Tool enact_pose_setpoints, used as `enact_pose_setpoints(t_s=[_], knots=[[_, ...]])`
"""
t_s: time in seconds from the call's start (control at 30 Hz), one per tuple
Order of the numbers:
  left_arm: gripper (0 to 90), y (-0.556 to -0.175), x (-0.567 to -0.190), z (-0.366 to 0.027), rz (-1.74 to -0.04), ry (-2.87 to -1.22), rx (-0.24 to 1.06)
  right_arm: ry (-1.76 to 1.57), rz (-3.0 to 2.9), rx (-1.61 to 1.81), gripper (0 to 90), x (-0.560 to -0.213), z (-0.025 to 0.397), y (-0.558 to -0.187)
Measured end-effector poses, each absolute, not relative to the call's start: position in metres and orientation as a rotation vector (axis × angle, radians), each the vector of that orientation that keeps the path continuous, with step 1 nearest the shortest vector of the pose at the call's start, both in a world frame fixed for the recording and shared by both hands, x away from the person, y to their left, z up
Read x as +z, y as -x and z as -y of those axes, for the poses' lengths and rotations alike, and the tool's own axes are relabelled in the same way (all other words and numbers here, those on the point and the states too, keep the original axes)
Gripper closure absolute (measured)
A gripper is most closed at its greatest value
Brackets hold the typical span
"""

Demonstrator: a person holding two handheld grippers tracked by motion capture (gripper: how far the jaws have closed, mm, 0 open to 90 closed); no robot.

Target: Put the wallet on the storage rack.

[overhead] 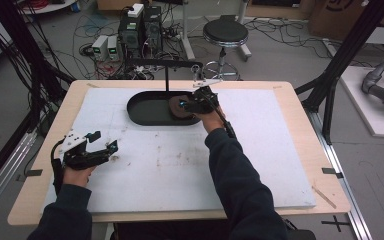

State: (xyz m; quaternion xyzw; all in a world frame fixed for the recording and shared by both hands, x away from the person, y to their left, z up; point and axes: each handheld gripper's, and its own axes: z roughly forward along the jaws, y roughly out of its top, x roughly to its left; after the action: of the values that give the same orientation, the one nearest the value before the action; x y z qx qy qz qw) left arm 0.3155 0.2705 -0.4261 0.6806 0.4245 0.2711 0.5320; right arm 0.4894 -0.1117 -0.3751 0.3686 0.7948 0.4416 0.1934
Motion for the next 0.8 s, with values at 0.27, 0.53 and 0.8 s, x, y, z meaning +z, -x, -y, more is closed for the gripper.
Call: enact_pose_setpoints(t_s=[0.27, 0.53, 0.8], knots=[[24.1, -0.317, -0.423, -0.269, -1.009, -1.585, 0.618, -0.874, -2.233, 1.216, 29.5, -0.355, 0.163, -0.447], [20.1, -0.317, -0.419, -0.266, -0.993, -1.558, 0.625, -0.871, -2.179, 1.195, 21.3, -0.357, 0.213, -0.399], [20.1, -0.315, -0.416, -0.263, -0.955, -1.561, 0.634, -0.966, -2.135, 1.161, 21.2, -0.382, 0.261, -0.354]])
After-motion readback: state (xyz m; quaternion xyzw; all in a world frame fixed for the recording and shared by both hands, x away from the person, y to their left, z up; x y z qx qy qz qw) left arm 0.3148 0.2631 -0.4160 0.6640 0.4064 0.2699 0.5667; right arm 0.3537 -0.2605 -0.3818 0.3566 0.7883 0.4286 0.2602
